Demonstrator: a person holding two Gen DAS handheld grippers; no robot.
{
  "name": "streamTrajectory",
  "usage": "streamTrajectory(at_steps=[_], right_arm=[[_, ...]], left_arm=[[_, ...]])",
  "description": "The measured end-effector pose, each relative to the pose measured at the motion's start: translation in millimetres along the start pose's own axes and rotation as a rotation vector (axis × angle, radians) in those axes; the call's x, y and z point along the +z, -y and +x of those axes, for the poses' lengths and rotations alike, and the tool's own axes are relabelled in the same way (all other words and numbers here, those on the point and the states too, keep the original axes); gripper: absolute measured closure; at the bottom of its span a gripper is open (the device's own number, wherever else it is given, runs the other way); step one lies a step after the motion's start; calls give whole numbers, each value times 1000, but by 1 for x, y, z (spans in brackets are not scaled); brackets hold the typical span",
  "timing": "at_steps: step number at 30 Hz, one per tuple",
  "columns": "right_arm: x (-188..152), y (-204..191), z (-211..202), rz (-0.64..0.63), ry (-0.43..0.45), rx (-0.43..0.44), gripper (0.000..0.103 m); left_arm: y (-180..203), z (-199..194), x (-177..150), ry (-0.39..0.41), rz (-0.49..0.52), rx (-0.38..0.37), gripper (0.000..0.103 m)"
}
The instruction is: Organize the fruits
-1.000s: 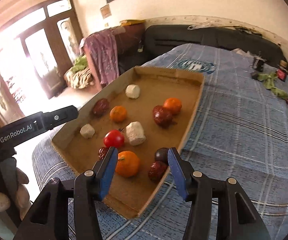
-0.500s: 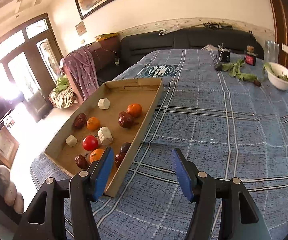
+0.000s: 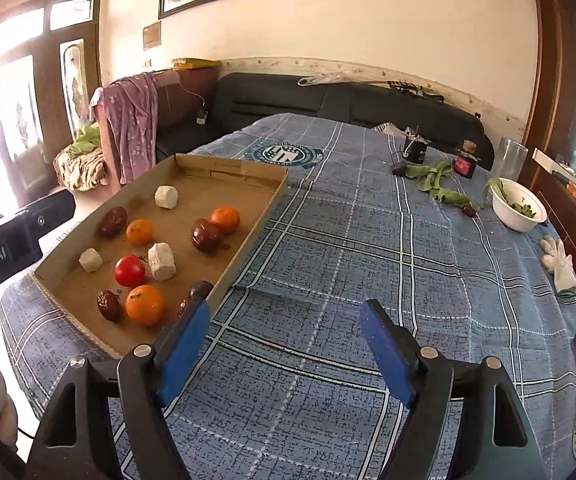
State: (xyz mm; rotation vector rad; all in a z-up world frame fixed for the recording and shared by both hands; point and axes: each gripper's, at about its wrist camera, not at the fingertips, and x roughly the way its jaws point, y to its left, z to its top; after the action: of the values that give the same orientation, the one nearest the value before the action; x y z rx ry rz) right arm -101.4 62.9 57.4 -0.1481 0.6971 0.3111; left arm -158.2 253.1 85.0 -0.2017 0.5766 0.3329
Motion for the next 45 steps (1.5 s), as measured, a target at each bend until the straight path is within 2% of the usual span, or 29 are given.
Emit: streamTrajectory(at_steps=[8, 18, 26, 45], right_arm=[[-1, -12, 5, -33, -16, 3, 16], [-3, -25, 7, -75, -30, -11, 14], [-2, -23, 8, -68, -33, -36, 13], [-5, -28, 11, -80, -44, -30, 11]], left_arm=[[-10, 13, -4, -70, -50, -39, 0], [-8, 26, -9, -133, -36, -47, 0], [-8, 25, -11, -143, -35, -55, 0], [-4, 25, -14, -161, -21, -57, 0]])
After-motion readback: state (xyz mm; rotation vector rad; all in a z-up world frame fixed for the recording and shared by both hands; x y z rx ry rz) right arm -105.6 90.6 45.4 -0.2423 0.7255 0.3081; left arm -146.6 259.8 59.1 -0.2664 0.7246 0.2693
